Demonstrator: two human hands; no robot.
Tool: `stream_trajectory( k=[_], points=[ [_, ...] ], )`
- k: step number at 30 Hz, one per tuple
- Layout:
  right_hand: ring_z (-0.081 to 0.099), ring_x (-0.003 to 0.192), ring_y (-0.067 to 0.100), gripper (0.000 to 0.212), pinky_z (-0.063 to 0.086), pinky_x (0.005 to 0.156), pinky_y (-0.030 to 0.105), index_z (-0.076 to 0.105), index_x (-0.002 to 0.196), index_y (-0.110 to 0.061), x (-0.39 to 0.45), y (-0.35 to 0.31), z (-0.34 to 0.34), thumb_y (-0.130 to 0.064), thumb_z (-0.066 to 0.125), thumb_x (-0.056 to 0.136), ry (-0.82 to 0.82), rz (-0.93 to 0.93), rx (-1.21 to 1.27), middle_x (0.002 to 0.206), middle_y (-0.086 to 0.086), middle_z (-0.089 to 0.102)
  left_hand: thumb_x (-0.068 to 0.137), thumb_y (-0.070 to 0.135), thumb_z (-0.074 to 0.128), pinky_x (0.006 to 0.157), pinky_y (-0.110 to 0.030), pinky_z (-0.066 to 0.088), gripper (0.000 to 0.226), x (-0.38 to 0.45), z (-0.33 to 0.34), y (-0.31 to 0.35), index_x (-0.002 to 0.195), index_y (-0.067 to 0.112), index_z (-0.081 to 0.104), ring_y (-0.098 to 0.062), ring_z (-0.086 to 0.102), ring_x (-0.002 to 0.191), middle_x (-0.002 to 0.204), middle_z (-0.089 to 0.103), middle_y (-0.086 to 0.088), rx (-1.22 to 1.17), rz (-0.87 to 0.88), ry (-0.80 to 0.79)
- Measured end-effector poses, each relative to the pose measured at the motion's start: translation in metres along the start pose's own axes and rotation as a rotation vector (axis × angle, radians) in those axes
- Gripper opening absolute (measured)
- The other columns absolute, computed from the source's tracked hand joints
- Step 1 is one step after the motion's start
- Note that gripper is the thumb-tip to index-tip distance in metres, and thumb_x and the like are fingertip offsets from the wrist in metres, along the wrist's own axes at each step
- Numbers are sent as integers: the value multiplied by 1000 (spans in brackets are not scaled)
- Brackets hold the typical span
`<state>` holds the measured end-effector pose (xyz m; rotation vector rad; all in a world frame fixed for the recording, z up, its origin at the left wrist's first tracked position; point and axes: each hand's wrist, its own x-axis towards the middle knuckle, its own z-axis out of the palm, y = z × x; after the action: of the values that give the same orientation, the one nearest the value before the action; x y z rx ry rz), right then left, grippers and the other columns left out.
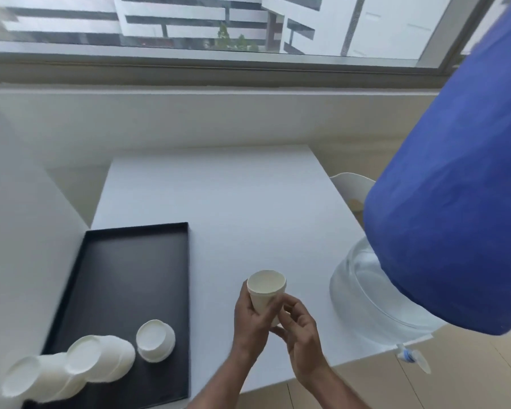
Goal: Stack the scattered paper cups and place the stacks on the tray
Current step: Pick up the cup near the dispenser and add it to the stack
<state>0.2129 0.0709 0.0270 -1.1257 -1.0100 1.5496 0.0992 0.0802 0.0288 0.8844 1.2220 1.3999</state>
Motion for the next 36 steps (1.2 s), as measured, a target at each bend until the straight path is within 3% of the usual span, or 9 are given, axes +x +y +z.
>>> stream_trajectory(
  k=[3,6,8,12,14,16,21,28,36],
  points=[
    [62,115,24,38,51,95,52,67,111,-23,9,12,15,-49,59,84,14,-25,-125,118,3,69,70,43,91,65,-25,56,46,7,-30,6,105,30,66,-15,70,82,92,73,4,143,40,19],
    [62,108,11,14,49,96,44,67,99,-37,21,29,26,-40,55,93,138,-84,-460,108,-10,71,64,58,90,67,-21,54,57,11,-59,15,108,30,67,-12,69,84,96,73,7,260,101,36],
    [54,121,12,13,44,104,39,60,104,-43,31,44,23,-34,56,96,188,-133,-730,120,-11,65,63,66,86,68,-21,55,58,13,-75,25,107,32,66,-12,69,84,95,73,9,336,113,39],
    [6,150,20,64,9,122,39,29,150,-21,56,78,5,-53,44,96,-41,-191,-1278,162,4,20,64,76,76,65,-20,55,63,13,-109,46,112,40,59,-7,67,84,95,70,14,558,80,42],
    [-17,149,23,82,-8,121,43,0,155,-19,67,89,-1,-67,25,93,-153,-198,-1524,163,6,-12,60,80,73,64,-21,55,72,10,-126,56,115,41,50,-3,65,84,96,68,14,649,34,107],
    [-26,146,26,91,-14,119,48,-13,152,-17,76,96,-5,-76,6,85,-245,-216,-1664,159,8,-25,60,81,69,61,-20,53,70,5,-140,65,112,40,44,-1,64,81,94,65,15,725,3,162],
    [-34,142,25,96,-17,117,52,-29,145,-19,83,118,-15,-81,2,79,-350,-64,-1744,156,8,-34,61,79,64,70,-33,52,60,-1,-170,83,103,41,46,-7,62,82,91,64,17,960,-91,212],
    [-32,143,25,99,-22,115,50,-25,147,-19,83,118,-14,-83,-11,73,-381,-40,-1746,155,7,-36,64,71,56,78,-35,48,56,-1,-187,110,112,42,59,-17,61,93,102,58,18,1341,-299,202],
    [-41,139,24,92,-23,115,52,-35,143,-20,83,111,-12,-78,9,85,-445,30,-1746,151,6,-43,67,49,66,69,-32,43,39,0,-177,128,103,36,58,-18,61,86,99,62,13,1661,-421,99]
  ],
)
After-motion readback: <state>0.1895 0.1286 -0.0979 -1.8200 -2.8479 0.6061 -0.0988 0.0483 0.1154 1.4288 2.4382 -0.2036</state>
